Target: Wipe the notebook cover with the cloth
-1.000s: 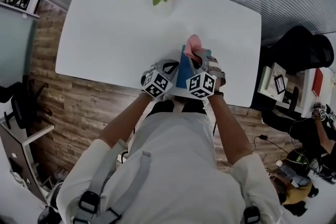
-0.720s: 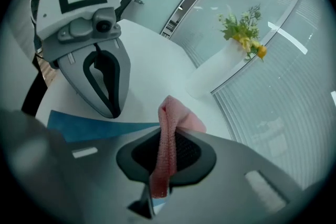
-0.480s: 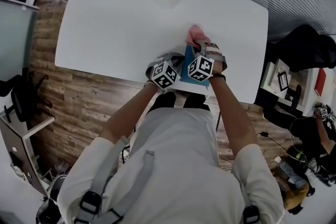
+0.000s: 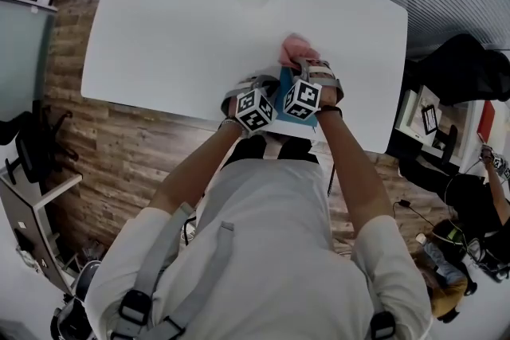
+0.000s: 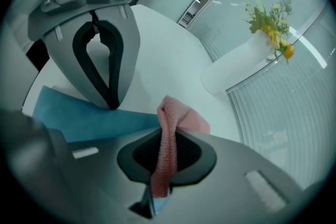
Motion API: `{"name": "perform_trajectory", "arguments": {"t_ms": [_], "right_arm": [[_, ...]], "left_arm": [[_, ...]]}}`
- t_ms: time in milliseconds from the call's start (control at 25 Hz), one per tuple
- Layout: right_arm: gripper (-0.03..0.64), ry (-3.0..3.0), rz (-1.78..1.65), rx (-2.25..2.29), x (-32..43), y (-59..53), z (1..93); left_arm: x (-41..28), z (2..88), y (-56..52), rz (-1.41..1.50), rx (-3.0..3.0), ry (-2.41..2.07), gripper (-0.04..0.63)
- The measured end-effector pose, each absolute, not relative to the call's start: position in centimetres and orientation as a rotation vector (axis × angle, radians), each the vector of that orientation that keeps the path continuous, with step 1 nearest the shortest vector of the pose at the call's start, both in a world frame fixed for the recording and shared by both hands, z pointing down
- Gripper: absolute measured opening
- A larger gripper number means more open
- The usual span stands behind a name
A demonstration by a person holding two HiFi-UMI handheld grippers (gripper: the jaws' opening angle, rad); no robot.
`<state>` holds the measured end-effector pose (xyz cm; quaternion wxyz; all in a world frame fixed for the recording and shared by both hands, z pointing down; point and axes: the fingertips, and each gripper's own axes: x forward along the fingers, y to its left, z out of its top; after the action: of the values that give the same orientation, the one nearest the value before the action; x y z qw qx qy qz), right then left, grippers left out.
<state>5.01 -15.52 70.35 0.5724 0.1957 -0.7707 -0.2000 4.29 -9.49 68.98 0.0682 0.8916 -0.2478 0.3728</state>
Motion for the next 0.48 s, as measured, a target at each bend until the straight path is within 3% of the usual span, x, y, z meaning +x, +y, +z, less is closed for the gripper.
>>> {"name": "perform_trajectory", "arguments": {"t_ms": [480], "right_arm": [[0.011, -1.799, -0.479, 0.439, 5.1, -13.7, 70.5]], "left_arm": [[4.3, 69.2, -9.5, 1.124, 2.670, -0.739, -0.006]]}}
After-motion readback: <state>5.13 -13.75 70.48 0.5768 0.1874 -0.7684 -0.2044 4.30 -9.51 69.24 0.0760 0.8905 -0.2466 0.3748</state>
